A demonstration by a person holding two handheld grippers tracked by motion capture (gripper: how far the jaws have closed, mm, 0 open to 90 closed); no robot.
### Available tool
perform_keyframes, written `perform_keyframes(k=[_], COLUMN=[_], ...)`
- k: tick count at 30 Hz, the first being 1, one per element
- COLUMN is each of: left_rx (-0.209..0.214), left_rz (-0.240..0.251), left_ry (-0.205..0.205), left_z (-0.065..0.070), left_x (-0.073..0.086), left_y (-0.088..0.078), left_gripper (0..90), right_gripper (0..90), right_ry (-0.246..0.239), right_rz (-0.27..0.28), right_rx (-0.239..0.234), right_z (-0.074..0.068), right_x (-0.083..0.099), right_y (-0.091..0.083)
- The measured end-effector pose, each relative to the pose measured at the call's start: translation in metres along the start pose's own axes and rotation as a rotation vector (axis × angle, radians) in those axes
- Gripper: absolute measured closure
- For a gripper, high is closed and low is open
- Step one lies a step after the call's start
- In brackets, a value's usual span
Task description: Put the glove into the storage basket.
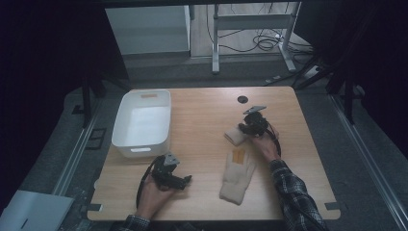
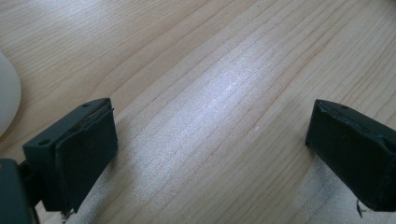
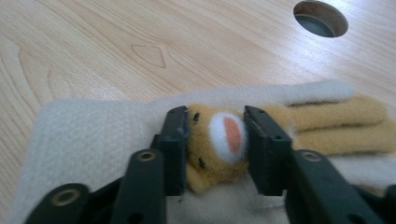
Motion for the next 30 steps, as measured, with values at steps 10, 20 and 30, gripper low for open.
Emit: perform_keyframes(k=[10,20,30], left_rx=[0.000,0.000,-0.002], left_rz=[0.000,0.003,0.006], left_ry=[-0.001,-0.005,-0.005], left_z=[0.000,0.000,0.000], left_x=[0.000,0.000,0.000], left_y=[0.000,0.000,0.000], left_gripper=[2.1,2.1,2.3], right_gripper=[66.2,66.0,65.7], right_ry=[-0.008,-0.063,-0.158], right_rz=[0.063,0.120,0.165], right_rx=[-0.058,-0.151,-0.317], right_z=[0.007,-0.002,-0.042], right_x=[-0.012,-0.016,0.000], right_y=[-0.039,-0.091,-0.156])
Point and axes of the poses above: each handheld gripper's, and its own axes: y roughly forward along the jaws, x roughly out of its underside, z roughly to its right, the point moved 1 cm from there along y, roughly forward along the jaws, and after that the axes turned 4 degrees about -y, right-handed, at the moved point
